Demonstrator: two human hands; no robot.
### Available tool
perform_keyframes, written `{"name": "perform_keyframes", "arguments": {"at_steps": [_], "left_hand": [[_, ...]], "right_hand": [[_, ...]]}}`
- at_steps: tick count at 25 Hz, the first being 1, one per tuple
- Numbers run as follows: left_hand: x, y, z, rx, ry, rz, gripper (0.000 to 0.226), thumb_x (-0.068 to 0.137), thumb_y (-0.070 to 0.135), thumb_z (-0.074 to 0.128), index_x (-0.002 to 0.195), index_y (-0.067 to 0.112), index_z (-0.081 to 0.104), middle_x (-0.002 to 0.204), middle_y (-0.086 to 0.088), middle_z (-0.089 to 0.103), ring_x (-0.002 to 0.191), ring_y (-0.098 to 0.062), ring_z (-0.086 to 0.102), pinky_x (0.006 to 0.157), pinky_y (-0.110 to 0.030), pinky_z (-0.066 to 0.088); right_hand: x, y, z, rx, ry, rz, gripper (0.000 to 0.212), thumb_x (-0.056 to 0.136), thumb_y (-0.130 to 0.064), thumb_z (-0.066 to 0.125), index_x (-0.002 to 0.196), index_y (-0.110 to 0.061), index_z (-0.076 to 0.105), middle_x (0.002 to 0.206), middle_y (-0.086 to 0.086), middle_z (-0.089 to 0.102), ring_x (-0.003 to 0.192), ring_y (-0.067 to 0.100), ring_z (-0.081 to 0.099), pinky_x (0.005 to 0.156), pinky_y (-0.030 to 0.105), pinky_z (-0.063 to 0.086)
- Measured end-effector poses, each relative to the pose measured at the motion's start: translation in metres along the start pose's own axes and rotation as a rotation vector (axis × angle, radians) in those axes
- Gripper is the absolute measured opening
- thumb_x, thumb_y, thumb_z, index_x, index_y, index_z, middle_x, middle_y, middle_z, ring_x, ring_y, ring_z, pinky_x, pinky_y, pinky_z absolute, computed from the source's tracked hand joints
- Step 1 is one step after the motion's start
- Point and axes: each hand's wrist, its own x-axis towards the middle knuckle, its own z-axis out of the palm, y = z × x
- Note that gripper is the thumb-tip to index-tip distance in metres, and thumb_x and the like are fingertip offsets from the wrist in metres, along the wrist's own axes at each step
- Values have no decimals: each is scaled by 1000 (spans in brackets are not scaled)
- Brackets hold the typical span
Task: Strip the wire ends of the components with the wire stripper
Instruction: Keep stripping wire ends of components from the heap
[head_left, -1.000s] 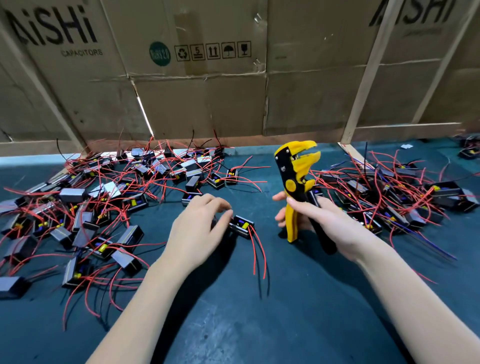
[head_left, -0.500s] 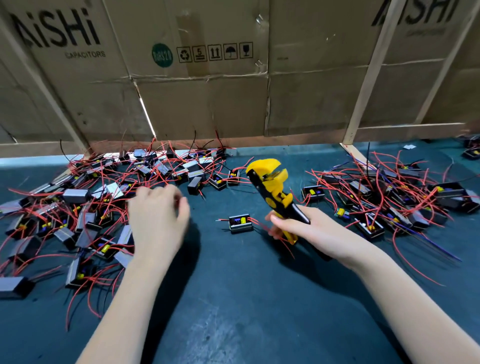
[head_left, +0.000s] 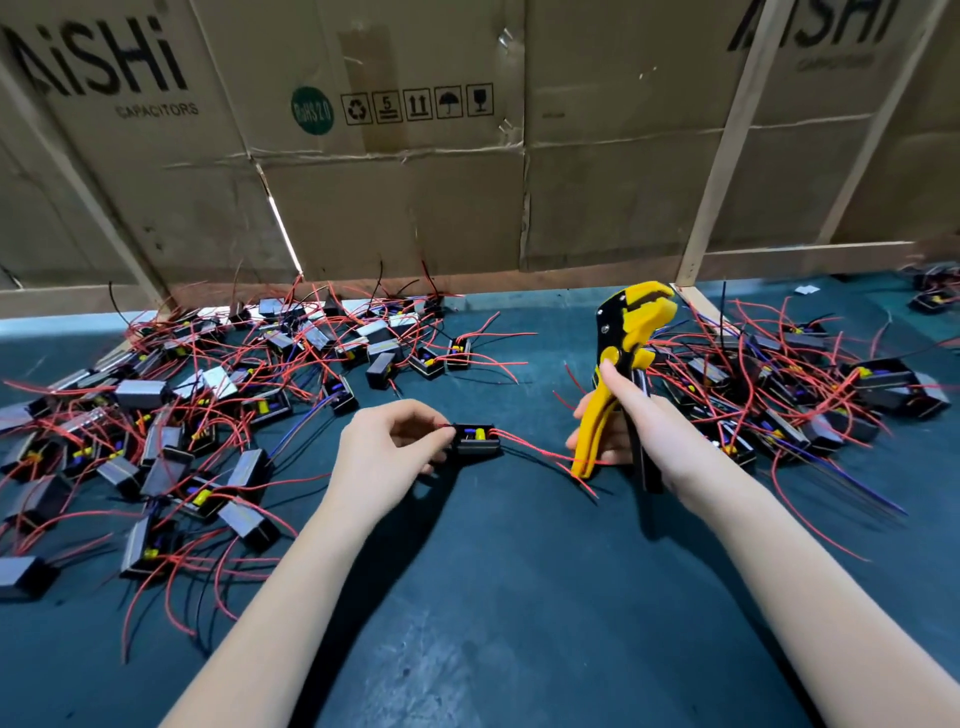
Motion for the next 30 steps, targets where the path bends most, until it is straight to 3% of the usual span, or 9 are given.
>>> {"name": "perform_keyframes", "arguments": {"at_steps": [3,7,10,14,18,21,24,26,30], "left_hand": [[0,3,1,-149,23,-43,9,82,9,76,74,11,73,64,-4,70,61,-13,67,59,-24,57],[-1,4,7,-266,12,-101,10,82,8,76,76,5,69,62,-2,68,56,-12,65,56,-22,57],[0,3,9,-283,53,-110,9,84,11,75,78,6,69,65,-1,68,56,-12,64,56,-22,56],[-1,1,13,-239,103,-114,12,87,14,72,78,6,69,69,-7,69,54,-13,63,52,-24,53],[1,2,11,-204,110,-79,13,85,8,72,73,10,69,60,4,65,52,-6,58,49,-16,47],[1,3,8,-314,50,-91,12,82,7,75,73,14,72,65,6,68,57,-3,58,52,-14,46],[2,6,6,-493,-28,-178,5,78,18,77,73,17,77,74,3,72,62,-4,58,57,-16,46],[3,6,3,-559,-44,-196,9,72,27,78,75,18,79,74,3,71,60,-5,54,57,-15,43],[0,4,8,-322,-45,-119,8,79,24,78,76,16,78,67,9,68,55,-1,51,56,-18,38]], "right_hand": [[-2,1,2,-46,-3,-36,59,88,-64,45,87,-9,66,79,15,74,70,23,71,70,31,53],[-6,-1,6,-59,-38,-96,70,68,-72,52,89,-7,67,80,18,73,71,29,70,76,38,57],[-6,-1,5,-37,-43,-111,64,76,-63,54,95,-3,66,81,19,73,72,26,71,70,33,57],[-7,-1,3,-57,-35,-104,41,92,-46,54,95,-7,65,80,17,74,68,19,70,56,17,50],[-7,0,2,-94,-43,-112,36,89,-46,57,94,-12,66,81,12,75,72,19,72,58,15,49],[-7,-1,2,-96,-52,-115,39,84,-49,61,95,-12,67,81,10,75,75,20,73,65,20,49],[-6,1,2,-98,-60,-122,37,84,-47,62,96,-13,68,81,10,75,74,20,72,70,25,49],[-6,1,2,-90,-64,-123,36,84,-46,62,96,-13,68,81,11,75,72,20,72,66,21,50],[-8,0,3,-68,-69,-125,44,77,-49,65,97,-10,68,80,12,75,71,20,72,59,15,50]]}}
